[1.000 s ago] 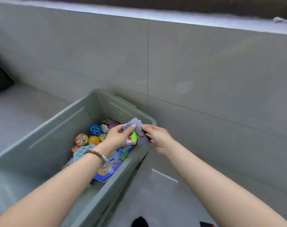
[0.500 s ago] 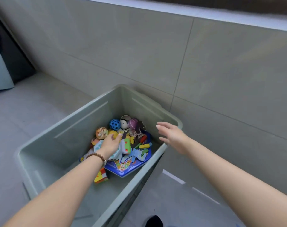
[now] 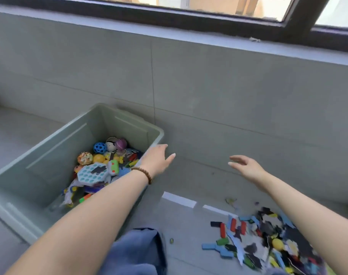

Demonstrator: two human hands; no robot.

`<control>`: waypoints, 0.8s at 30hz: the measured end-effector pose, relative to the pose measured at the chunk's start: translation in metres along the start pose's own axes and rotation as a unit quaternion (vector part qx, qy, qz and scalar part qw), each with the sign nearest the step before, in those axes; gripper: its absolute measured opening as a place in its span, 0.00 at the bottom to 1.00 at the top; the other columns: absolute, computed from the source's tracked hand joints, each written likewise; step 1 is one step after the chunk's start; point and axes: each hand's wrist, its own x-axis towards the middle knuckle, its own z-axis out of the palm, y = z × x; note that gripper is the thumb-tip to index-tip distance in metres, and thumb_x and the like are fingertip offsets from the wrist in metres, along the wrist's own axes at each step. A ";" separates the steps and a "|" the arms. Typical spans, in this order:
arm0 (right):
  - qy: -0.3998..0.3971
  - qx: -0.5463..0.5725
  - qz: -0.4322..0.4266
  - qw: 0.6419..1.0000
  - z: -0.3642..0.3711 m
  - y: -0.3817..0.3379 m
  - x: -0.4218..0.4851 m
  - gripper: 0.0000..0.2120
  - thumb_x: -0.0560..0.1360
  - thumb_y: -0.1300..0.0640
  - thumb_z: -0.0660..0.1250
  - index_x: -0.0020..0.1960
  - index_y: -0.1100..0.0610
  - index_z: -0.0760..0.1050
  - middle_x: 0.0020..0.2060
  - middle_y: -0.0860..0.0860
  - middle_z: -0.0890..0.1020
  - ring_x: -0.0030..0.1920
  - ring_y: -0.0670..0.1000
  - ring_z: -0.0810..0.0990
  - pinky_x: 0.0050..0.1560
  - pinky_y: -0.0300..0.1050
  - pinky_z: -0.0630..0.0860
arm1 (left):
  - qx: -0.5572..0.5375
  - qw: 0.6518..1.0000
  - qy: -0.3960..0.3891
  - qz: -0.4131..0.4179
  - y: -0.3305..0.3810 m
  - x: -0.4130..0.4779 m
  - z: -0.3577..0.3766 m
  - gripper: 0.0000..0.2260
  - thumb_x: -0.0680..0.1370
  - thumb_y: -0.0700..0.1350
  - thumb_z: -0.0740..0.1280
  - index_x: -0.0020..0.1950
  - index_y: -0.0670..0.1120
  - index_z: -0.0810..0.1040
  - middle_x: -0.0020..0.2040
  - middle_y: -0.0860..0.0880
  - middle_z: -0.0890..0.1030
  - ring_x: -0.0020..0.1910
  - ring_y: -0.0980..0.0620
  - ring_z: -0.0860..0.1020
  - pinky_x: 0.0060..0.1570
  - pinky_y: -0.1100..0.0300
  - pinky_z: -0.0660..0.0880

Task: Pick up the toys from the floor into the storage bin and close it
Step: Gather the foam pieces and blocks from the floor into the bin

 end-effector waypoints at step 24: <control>-0.092 0.015 0.154 0.984 0.109 0.258 -0.045 0.23 0.71 0.55 0.73 0.64 0.54 0.72 0.58 0.48 0.73 0.58 0.50 0.72 0.47 0.35 0.73 | 0.079 0.966 -0.244 -0.015 -0.045 -0.044 0.226 0.25 0.77 0.54 0.66 0.70 0.46 0.66 0.70 0.45 0.67 0.66 0.46 0.70 0.63 0.53 0.69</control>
